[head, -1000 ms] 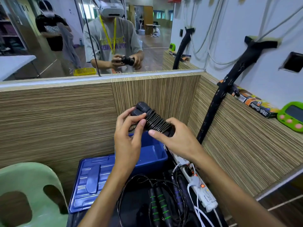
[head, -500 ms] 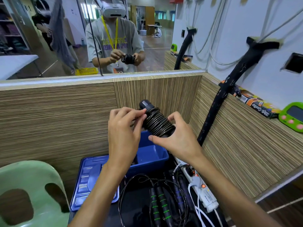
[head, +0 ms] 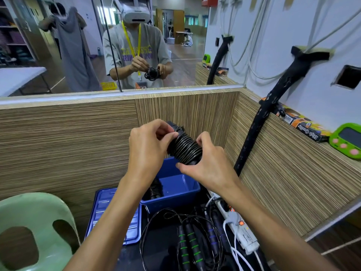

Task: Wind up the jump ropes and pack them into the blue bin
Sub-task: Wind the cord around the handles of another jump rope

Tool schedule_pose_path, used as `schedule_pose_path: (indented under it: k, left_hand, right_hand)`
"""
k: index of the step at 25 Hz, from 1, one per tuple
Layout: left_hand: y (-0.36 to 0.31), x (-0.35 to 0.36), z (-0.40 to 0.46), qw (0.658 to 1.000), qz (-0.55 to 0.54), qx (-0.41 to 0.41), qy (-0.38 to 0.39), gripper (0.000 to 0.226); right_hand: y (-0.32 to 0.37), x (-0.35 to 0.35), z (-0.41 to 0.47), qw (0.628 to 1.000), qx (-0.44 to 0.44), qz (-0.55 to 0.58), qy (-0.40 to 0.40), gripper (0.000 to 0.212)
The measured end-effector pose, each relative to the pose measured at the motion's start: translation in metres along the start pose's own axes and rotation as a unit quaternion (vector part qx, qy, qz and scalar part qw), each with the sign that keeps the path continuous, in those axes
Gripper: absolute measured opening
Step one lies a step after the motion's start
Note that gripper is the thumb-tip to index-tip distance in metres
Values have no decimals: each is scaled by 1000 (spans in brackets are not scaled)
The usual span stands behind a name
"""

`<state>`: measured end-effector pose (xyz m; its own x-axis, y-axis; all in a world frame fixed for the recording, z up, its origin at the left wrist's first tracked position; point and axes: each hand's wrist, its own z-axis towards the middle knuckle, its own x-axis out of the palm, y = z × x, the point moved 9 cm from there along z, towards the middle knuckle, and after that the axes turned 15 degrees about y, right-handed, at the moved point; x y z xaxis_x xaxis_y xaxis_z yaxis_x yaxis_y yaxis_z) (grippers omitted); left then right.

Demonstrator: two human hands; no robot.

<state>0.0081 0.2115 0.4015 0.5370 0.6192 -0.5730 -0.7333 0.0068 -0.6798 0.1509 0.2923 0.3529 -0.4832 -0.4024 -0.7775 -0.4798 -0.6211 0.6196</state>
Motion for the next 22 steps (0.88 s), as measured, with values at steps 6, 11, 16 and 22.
schedule_pose_path:
  k: [6, 11, 16, 22]
  left_hand:
    - [-1, 22, -13, 991, 89, 82, 49, 5]
    - [10, 32, -20, 993, 95, 23, 68, 22]
    - [26, 29, -14, 990, 47, -70, 117, 16]
    - [20, 37, -1, 975, 84, -112, 172, 13]
  right_hand:
    - [-10, 1, 1, 1000, 13, -9, -3, 59]
    - [-12, 9, 5, 1000, 9, -20, -5, 58]
    - [-12, 17, 3, 999, 5, -40, 4, 56]
    - [-14, 27, 10, 996, 27, -69, 43, 58]
